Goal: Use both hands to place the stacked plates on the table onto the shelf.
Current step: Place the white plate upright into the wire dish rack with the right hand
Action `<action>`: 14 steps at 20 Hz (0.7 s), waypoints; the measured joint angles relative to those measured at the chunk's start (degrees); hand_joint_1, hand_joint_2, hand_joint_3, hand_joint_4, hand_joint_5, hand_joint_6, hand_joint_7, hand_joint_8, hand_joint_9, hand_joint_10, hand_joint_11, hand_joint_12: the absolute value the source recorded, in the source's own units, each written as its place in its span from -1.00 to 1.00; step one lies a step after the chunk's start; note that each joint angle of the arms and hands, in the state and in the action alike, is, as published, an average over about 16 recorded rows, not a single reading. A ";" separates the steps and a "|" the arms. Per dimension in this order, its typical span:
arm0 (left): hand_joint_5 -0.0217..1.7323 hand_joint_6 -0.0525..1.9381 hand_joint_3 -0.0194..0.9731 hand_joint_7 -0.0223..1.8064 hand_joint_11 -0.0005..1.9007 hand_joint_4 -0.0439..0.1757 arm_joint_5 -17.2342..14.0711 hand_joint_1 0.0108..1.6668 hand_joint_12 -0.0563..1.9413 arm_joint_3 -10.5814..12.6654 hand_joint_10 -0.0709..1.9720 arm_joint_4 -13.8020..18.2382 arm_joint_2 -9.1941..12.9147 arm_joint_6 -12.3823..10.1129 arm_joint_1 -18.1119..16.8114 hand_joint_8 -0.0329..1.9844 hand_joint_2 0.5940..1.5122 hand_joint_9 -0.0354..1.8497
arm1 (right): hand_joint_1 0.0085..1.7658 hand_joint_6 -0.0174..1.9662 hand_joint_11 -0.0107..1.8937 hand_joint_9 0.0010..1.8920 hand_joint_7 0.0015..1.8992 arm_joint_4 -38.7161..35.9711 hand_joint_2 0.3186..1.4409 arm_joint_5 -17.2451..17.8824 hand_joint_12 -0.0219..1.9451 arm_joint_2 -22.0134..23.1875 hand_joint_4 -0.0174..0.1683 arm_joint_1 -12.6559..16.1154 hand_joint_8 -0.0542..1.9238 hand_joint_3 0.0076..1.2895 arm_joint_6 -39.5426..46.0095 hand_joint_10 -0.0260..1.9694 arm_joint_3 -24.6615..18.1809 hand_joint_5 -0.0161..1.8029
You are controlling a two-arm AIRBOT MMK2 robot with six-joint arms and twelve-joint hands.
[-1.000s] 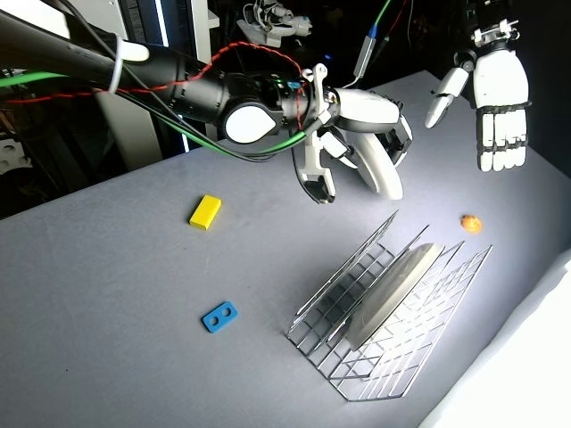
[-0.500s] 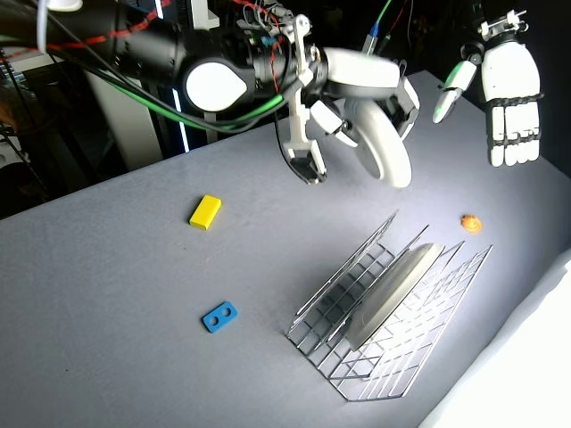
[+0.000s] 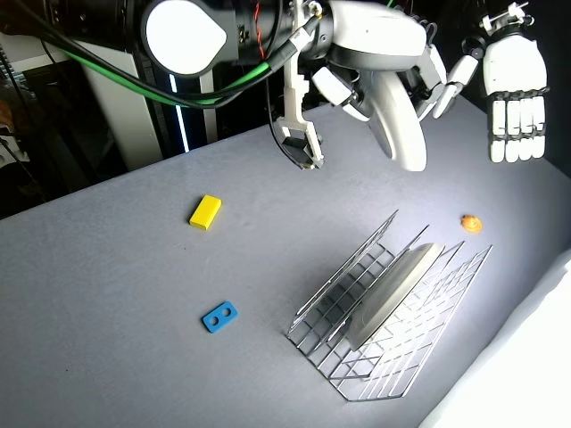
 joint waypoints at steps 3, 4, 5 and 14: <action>-0.90 -0.93 -0.94 -0.92 -0.98 -0.58 -2.03 -0.99 -0.93 -0.38 -0.92 2.22 0.07 -0.09 1.12 -0.96 0.16 -0.93 | 0.48 0.12 -0.27 -0.06 0.01 -1.33 0.29 -2.05 0.27 0.97 -0.81 1.69 0.09 -0.99 6.23 0.23 1.00 -0.07; -0.90 -0.93 -0.94 -0.92 -0.98 -0.58 -3.27 -0.99 -0.93 -0.57 -0.92 3.08 0.09 -0.14 1.56 -0.96 0.16 -0.94 | 0.48 0.12 -0.27 -0.06 0.00 -1.39 0.29 -2.80 0.28 1.23 -0.80 2.18 0.09 -0.99 7.91 0.23 1.38 -0.07; -0.90 -0.93 -0.94 -0.93 -0.98 -0.58 -4.62 -0.99 -0.93 -0.78 -0.92 3.89 0.12 -0.19 2.02 -0.96 0.16 -0.94 | 0.48 0.12 -0.27 -0.06 0.00 -1.36 0.29 -3.54 0.28 1.47 -0.80 2.61 0.09 -0.99 9.43 0.23 1.78 -0.07; -0.91 -0.93 -0.94 -0.94 -0.98 -0.59 -20.78 -0.99 -0.93 -2.73 -0.92 10.22 0.37 -0.54 5.46 -0.96 0.17 -0.94 | 0.49 0.15 -0.26 -0.06 -0.01 2.66 0.29 -9.33 0.29 3.36 -0.82 3.91 0.12 -0.99 13.69 0.23 4.58 -0.07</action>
